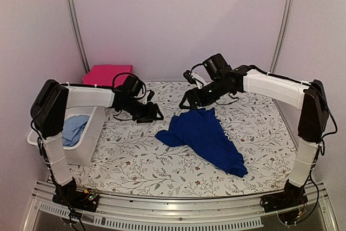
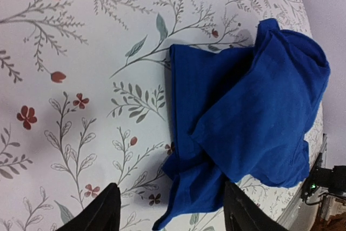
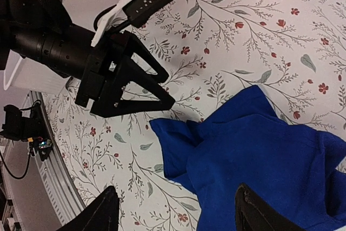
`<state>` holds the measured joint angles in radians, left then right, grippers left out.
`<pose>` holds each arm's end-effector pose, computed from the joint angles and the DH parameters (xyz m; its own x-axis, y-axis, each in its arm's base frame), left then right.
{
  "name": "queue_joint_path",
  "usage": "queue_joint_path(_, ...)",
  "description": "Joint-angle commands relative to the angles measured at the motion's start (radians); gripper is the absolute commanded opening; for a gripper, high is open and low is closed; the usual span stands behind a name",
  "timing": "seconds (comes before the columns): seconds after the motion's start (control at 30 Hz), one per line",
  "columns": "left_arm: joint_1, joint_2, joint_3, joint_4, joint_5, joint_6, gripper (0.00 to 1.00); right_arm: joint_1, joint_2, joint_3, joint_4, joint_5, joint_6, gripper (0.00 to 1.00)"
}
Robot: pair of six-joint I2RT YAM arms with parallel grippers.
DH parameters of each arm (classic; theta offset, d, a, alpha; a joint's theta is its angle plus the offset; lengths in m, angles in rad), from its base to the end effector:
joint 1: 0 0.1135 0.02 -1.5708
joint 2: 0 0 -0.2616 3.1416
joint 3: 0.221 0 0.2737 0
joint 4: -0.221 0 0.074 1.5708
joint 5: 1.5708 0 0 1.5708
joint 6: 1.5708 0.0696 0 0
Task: Fold and stack the mixed laundry pile
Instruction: Flatten out the crumpled T-shirt at the center of the board.
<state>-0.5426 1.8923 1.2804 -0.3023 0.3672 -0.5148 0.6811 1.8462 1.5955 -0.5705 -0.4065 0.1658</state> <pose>0.3644 -0.2489 0.1473 -0.9201 0.0182 -0.3913 0.2489 0.7986 -0.5481 0.3390 0.3102 0.2562 -0.6908 -0.3648 -0.6242 -0.6830 0.6126 0.3979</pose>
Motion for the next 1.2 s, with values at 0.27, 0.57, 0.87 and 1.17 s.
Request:
queue_joint_path(0.27,0.016,0.080,-0.094,0.057,0.182,-0.102,0.63,0.167,0.340,0.257,-0.196,0.290,-0.080,0.70)
queue_joint_path(0.57,0.004,0.133,-0.122,0.142,0.253,-0.157,0.62,0.215,0.475,0.294,-0.274,0.488,-0.117,0.64)
queue_joint_path(0.87,0.037,0.107,-0.176,0.175,0.254,-0.174,0.00,0.212,0.424,0.318,-0.289,0.584,-0.108,0.04)
queue_joint_path(1.17,0.080,0.015,-0.224,0.124,0.192,-0.146,0.00,0.131,0.216,0.307,-0.300,0.506,-0.087,0.01)
